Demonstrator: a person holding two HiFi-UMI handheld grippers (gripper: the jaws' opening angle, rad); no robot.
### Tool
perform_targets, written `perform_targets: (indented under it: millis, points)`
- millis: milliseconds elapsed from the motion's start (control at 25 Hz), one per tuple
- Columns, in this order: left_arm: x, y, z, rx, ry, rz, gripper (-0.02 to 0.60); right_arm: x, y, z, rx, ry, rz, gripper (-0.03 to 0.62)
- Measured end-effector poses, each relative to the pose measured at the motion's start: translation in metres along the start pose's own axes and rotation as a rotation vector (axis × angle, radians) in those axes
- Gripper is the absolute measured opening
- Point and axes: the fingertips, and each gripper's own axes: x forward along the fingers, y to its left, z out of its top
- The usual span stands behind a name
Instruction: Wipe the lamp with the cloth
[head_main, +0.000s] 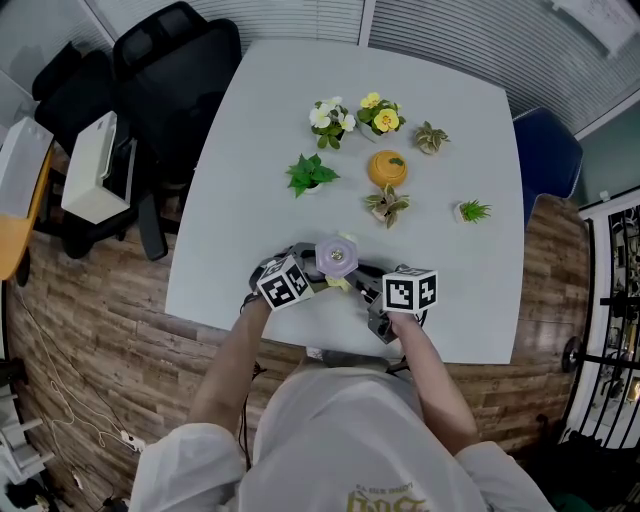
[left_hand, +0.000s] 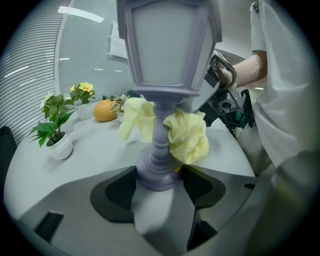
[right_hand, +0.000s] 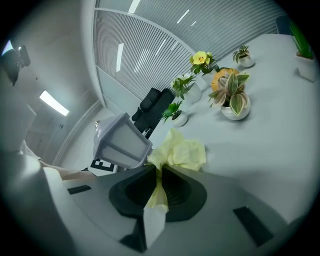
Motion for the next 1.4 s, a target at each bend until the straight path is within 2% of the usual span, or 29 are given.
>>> perform_targets:
  millis: [160, 440, 1080, 1400]
  points:
    - [0.0, 0.0, 0.0, 0.0, 0.0, 0.0, 0.298, -0.006, 0.006, 0.002, -0.04, -0.003, -0.005, 0.05]
    - [-0.001, 0.0, 0.0, 0.0, -0.001, 0.002, 0.298, -0.023, 0.01, 0.009, 0.009, -0.091, 0.049, 0.051]
    - [-0.001, 0.0, 0.0, 0.0, 0.0, 0.001, 0.298, -0.049, 0.019, 0.023, 0.055, -0.211, 0.142, 0.049]
    - [0.0, 0.0, 0.0, 0.002, -0.001, 0.001, 0.298, -0.062, 0.029, 0.032, 0.072, -0.293, 0.258, 0.051]
